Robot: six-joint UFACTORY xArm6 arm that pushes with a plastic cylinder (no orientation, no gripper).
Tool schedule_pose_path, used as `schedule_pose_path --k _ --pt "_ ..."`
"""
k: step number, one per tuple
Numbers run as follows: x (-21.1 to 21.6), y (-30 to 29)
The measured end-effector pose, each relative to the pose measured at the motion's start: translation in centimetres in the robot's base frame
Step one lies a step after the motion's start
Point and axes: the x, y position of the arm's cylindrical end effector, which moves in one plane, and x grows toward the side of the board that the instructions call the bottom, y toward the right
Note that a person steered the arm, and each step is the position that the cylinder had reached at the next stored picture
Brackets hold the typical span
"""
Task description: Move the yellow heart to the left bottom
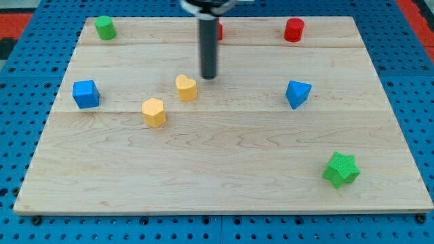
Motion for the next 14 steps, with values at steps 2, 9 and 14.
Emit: schedule_pose_path --k 2,9,14 --pt "7.9 -6.9" --pt "10.5 7.6" --pt "19.7 5.5"
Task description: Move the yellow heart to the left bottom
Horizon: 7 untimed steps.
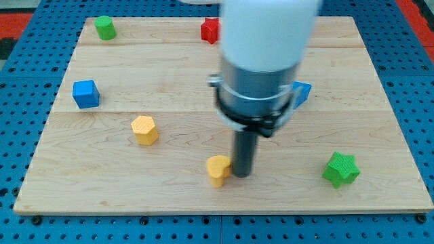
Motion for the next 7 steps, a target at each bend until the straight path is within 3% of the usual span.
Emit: schedule_pose_path --k 2,3,4,6,7 --pt "0.1 -8.9" --pt "0.1 -16.2" --pt "0.6 -13.5" --pt "0.7 -24.7" --pt "-4.9 -21.5"
